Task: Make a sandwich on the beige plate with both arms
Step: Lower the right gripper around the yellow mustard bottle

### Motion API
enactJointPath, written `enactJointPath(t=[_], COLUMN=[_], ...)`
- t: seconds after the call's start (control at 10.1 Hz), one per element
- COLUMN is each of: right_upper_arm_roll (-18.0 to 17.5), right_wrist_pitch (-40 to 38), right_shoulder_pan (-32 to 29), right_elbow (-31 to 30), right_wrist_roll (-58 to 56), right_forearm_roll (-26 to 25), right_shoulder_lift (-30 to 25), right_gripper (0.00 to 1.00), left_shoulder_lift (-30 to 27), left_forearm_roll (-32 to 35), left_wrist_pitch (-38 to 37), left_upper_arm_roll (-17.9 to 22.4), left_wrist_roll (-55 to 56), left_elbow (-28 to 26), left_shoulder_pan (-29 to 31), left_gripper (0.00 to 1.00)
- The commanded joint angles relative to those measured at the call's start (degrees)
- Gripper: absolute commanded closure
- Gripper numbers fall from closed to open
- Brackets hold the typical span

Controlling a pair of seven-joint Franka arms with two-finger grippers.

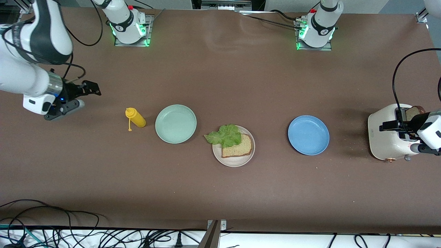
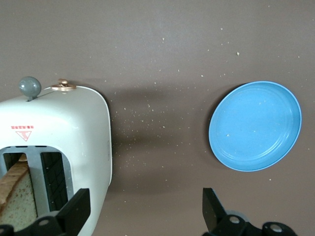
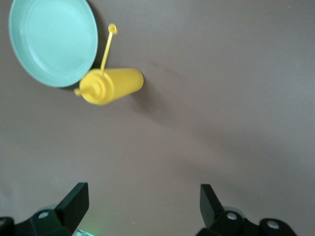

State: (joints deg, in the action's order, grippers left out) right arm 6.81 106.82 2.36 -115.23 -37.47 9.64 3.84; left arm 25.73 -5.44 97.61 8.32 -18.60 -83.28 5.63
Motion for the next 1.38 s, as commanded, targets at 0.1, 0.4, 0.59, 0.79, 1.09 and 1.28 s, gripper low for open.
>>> enactJointPath(t=[0.1,0.4,0.59,0.79,1.09,1.28], right_upper_arm_roll=[4.8,5.7,5.7,5.6,5.1,2.6], right_wrist_pitch=[5.8,5.9,5.9,4.5,0.8,-0.3], right_shoulder_pan=[-4.5,-8.0,-8.3,-8.3,-8.2,-8.2], right_elbow=[-7.4,-7.6,-7.7,-7.9,-7.8,-7.8], right_wrist_roll=[-32.0,-60.3,-77.3,-88.5,-98.8,-104.4], right_forearm_roll=[15.1,34.1,44.7,51.6,57.9,64.1], right_shoulder_lift=[1.6,10.6,15.6,18.9,22.6,26.3], right_gripper=[0.0,0.0,0.0,0.0,0.0,0.0], left_shoulder_lift=[-0.4,-0.4,-0.4,-0.4,-0.4,-0.4], left_forearm_roll=[1.9,1.9,1.9,1.9,1.9,1.9], left_wrist_pitch=[-1.2,-1.1,-1.2,-1.2,-1.2,-1.2], left_upper_arm_roll=[-0.1,-0.1,-0.1,-0.1,-0.1,-0.1], left_wrist_roll=[0.7,0.7,0.7,0.7,0.7,0.7], left_elbow=[0.6,0.6,0.6,0.6,0.6,0.6], left_shoulder_pan=[-0.1,-0.1,-0.1,-0.1,-0.1,-0.1], left_gripper=[0.0,0.0,0.0,0.0,0.0,0.0])
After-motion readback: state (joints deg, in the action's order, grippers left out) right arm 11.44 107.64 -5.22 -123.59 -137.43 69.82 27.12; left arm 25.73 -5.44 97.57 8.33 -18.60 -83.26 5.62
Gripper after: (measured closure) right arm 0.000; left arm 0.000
